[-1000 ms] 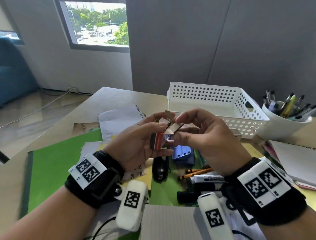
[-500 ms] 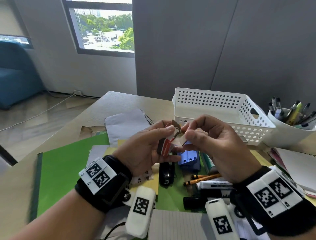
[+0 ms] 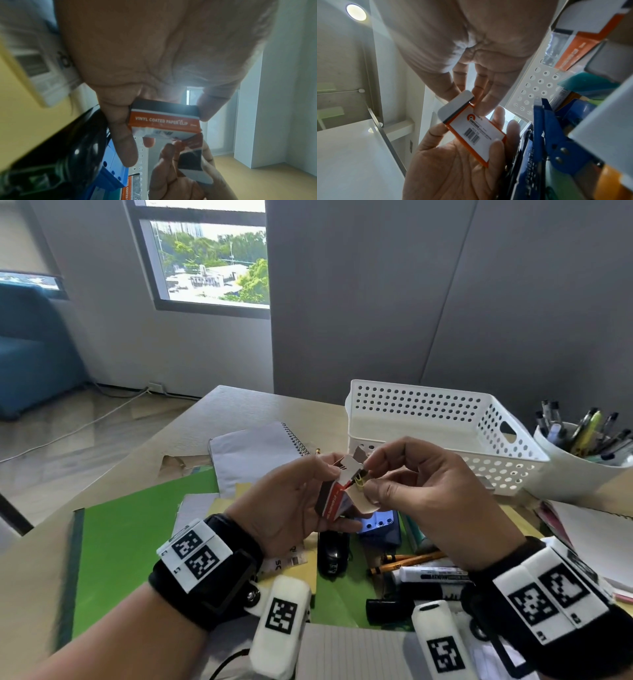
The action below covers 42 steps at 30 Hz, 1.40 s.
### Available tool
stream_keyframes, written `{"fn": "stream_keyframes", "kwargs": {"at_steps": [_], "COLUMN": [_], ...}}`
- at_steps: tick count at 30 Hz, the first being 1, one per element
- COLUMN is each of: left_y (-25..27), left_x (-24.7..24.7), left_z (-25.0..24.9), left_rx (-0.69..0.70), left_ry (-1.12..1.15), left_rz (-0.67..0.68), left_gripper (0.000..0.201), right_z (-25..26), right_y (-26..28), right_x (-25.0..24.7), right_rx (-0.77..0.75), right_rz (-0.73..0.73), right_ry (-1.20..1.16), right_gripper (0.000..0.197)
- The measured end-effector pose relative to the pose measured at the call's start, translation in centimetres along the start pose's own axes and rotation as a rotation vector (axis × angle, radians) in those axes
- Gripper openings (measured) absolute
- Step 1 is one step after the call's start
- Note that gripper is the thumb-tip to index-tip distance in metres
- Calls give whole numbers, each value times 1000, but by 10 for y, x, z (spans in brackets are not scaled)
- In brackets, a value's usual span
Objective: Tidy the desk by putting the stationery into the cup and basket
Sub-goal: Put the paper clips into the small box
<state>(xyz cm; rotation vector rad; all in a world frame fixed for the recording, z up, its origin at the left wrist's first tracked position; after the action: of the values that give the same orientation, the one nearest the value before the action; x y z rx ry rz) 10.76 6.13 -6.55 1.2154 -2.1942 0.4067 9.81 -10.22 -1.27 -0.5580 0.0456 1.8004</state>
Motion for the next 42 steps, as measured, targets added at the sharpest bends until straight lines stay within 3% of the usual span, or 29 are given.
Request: {"fn": "stream_keyframes", "kwargs": {"at_steps": [6, 14, 25, 30, 35, 38, 42], "left_y": [3, 2, 2, 3, 3, 5, 8], "left_x": [9, 8, 6, 6, 10, 11, 16], "left_z": [1, 2, 1, 2, 1, 1, -1], "left_rx": [-35, -6, -3, -36, -42, -47, -59], "left_ry": [-27, -80, -61, -19, 8, 51, 51], "left_rz": [80, 45, 45, 51, 112, 130, 136], "left_gripper": [48, 50, 39, 53, 33, 33, 37], "right_z": [11, 12, 6, 13, 20, 23, 25], "right_y": [2, 3, 0, 1, 5, 7, 7], "right_x": [0, -3, -4, -5, 0, 4, 2], "right_rx": [-69, -33, -23, -108, -136, -129, -163], "right_rz": [-65, -80, -107, -160, -97, -39, -95], "right_ry": [109, 190, 192, 211, 332, 353, 324], "right_gripper": [21, 24, 12, 13, 11, 8, 14]}}
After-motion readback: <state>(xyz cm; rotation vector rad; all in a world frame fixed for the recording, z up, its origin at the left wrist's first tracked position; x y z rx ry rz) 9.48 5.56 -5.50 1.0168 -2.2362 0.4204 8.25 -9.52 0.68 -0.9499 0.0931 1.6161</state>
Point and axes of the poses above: each hand's wrist, its own y-axis away from the middle knuckle, its own x-axis out of the palm, z = x × y, the point moved 5 cm from there along -y, towards the middle knuckle, and after that the axes turned 9 degrees about y, right-handed, at the moved point
